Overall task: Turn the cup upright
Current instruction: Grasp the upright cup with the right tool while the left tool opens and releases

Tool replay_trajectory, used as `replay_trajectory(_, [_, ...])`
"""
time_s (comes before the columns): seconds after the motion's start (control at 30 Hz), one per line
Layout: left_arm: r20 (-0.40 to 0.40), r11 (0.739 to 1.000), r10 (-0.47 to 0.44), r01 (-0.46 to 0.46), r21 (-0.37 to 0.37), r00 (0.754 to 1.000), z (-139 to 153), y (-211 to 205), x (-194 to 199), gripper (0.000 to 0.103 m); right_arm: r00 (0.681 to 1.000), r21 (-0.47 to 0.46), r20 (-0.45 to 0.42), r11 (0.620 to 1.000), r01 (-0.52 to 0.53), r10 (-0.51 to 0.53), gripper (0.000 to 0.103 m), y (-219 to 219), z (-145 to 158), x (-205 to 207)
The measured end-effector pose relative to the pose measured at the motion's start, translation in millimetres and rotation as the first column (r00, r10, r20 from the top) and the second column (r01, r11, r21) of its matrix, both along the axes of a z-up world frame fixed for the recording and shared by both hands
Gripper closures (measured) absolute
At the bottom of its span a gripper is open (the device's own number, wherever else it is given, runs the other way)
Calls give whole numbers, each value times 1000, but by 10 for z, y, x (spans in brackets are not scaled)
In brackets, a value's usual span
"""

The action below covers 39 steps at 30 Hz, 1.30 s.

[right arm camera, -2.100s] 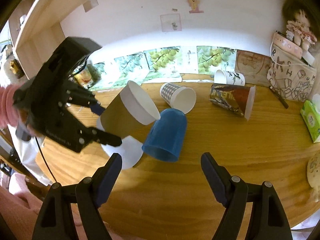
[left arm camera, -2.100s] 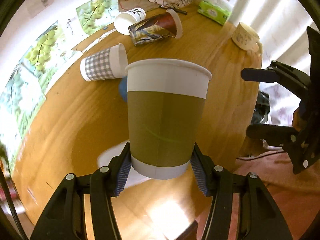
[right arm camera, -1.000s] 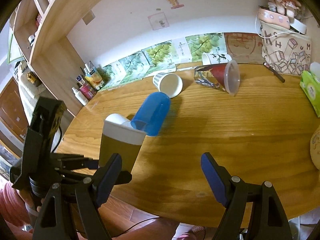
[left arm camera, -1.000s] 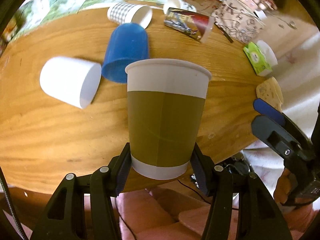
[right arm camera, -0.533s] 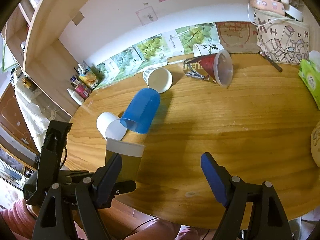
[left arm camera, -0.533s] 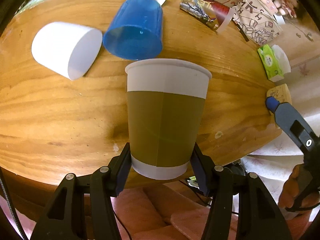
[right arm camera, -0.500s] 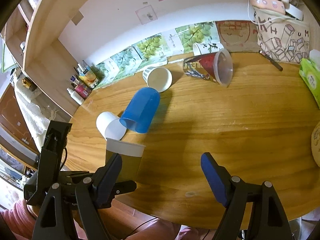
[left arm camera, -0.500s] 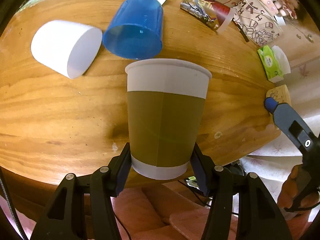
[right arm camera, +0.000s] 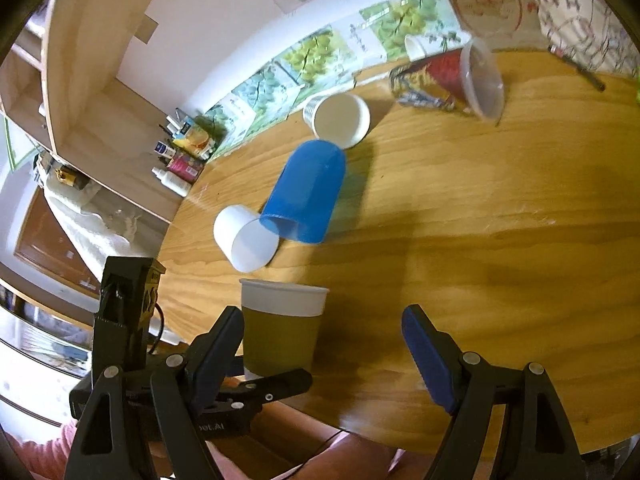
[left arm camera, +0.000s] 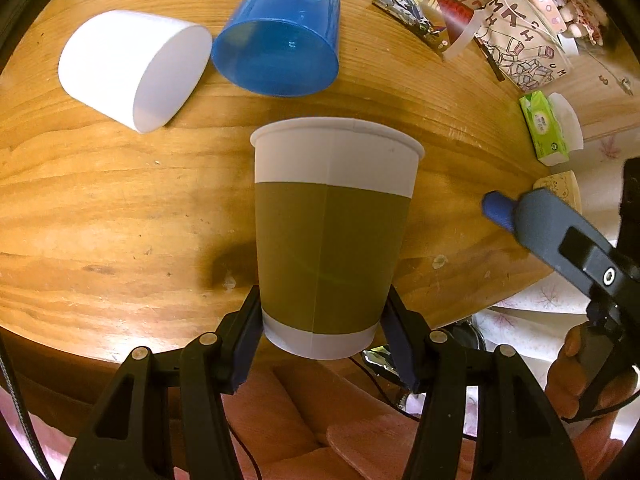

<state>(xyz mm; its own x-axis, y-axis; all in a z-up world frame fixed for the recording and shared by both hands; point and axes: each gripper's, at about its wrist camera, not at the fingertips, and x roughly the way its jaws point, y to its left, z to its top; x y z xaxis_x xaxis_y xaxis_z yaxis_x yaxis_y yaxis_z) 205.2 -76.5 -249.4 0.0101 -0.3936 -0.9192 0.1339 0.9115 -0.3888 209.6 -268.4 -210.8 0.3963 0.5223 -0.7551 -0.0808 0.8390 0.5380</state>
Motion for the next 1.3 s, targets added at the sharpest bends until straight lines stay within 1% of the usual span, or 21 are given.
replay_trajectory(0.17, [-5,1000,0,0,6,1000,-27,-48,30,42,995,88,-97,996,0,8,21,41,-154,85])
replay_trajectory(0.2, [-9,1000,0,0,0,1000,-32,-46,31,41,993,107,-116,994,6,7,21,46,-186,101])
replay_trajectory(0.23, [-12,1000,0,0,-5,1000,-37,-62,35,36,991,121,-130,993,7,8,21,51,-210,114])
replay_trajectory(0.27, [-12,1000,-2,2,-8,1000,-38,-60,31,35,989,134,-144,991,9,10,21,55,-232,126])
replay_trajectory(0.57, [-2,999,-40,39,-29,999,19,-93,1,34,974,182,-223,983,6,36,21,153,-375,228])
replay_trajectory(0.97, [-10,997,-57,57,-50,998,32,-85,-1,34,958,163,-283,987,-6,52,21,316,-488,358])
replay_trajectory(1.1, [5,997,-57,57,-57,998,55,-84,-1,34,954,132,-293,991,-21,60,21,379,-512,392])
replay_trajectory(1.3, [48,997,-38,41,-59,998,127,-17,-51,34,955,122,-291,992,-25,60,21,426,-511,412])
